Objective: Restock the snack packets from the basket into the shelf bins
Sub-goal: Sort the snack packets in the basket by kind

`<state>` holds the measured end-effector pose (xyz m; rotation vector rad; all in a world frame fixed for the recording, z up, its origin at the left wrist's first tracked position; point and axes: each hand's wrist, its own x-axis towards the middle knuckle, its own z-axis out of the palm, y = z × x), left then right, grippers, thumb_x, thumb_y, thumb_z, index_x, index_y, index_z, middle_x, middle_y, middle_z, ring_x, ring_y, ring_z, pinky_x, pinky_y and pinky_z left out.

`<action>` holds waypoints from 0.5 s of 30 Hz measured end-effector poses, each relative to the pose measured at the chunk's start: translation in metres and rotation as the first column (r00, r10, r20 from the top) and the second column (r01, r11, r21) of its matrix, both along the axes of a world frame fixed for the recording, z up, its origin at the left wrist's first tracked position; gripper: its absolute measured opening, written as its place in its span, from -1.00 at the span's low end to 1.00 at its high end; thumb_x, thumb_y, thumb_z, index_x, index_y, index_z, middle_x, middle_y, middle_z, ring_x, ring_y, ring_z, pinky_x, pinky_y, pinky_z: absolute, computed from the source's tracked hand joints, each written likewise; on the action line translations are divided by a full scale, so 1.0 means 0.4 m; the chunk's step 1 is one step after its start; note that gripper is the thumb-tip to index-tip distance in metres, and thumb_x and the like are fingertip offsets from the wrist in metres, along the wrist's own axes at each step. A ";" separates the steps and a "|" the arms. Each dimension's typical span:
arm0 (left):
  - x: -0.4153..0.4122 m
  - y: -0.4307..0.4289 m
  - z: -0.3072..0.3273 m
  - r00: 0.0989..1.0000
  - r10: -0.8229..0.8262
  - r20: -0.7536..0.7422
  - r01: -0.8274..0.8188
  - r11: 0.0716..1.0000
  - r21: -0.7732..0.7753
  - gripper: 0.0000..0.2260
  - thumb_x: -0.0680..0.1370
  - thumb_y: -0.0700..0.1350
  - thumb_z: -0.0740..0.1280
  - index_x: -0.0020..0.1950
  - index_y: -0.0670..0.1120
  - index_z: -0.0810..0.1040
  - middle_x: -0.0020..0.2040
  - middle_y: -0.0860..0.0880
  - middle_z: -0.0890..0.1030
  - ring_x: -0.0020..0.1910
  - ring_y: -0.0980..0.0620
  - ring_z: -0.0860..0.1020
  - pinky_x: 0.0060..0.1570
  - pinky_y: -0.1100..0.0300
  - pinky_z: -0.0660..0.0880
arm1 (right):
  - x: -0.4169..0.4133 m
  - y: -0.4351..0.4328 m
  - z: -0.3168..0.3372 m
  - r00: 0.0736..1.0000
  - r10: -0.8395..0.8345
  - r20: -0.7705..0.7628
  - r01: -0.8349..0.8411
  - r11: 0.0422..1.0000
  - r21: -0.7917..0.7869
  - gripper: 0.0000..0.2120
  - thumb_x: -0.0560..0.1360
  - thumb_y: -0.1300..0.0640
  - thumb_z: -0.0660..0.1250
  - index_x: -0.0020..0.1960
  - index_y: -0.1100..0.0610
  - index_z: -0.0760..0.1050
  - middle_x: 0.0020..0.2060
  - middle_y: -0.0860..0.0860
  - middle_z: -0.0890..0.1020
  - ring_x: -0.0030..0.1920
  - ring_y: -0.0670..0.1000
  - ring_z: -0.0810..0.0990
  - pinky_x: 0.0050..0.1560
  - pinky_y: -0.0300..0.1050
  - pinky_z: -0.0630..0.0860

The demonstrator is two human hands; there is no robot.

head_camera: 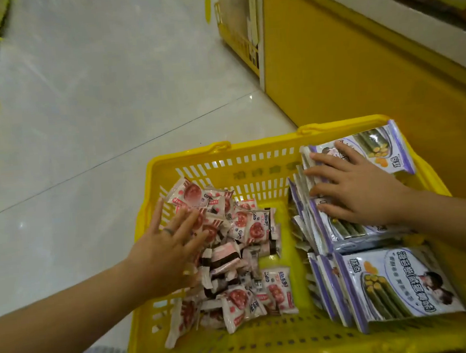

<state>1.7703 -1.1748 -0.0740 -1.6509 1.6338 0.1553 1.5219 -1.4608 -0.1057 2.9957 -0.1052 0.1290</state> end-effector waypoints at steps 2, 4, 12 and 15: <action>-0.013 -0.007 -0.024 1.000 -0.009 0.004 0.009 1.000 0.025 -0.29 0.52 0.40 -0.19 0.49 0.05 -0.39 0.46 -0.21 -0.42 0.39 -0.26 -0.47 0.07 -0.35 -0.64 | 0.000 -0.001 0.000 1.000 0.001 0.010 -0.001 1.000 0.000 -0.62 0.53 -0.18 0.07 -0.02 -0.02 0.60 0.24 0.07 0.56 0.42 0.17 0.36 0.41 0.32 0.12; -0.023 -0.022 -0.033 0.999 0.015 0.038 -0.018 0.996 0.084 -0.31 0.54 0.39 -0.21 0.49 0.03 -0.38 0.46 -0.22 -0.43 0.39 -0.24 -0.47 0.12 -0.32 -0.62 | 0.000 0.000 0.003 1.000 0.001 0.003 -0.001 1.000 0.005 -0.62 0.53 -0.18 0.07 -0.01 -0.02 0.59 0.25 0.07 0.56 0.42 0.17 0.36 0.41 0.32 0.12; -0.154 -0.150 -0.023 0.944 -0.069 -0.323 0.002 0.980 -0.201 -0.47 0.61 0.23 0.02 0.53 0.07 0.07 0.56 -0.09 0.09 0.54 -0.14 0.02 0.30 -0.29 -0.48 | -0.009 0.004 0.038 1.000 -0.015 -0.028 0.016 0.999 0.047 -0.54 0.54 -0.20 0.10 0.30 -0.01 0.49 0.43 0.12 0.39 0.47 0.17 0.28 0.45 0.25 0.13; -0.196 -0.232 -0.011 0.774 -0.012 -0.632 -0.269 0.898 -0.347 -0.56 0.59 0.14 0.16 0.46 0.15 0.23 0.44 0.06 0.36 0.40 0.01 0.34 0.47 -0.16 -0.09 | -0.021 0.006 0.058 0.998 -0.065 0.006 0.065 0.995 0.078 -0.50 0.52 -0.22 0.14 0.34 0.00 0.45 0.42 0.12 0.39 0.46 0.16 0.29 0.45 0.25 0.16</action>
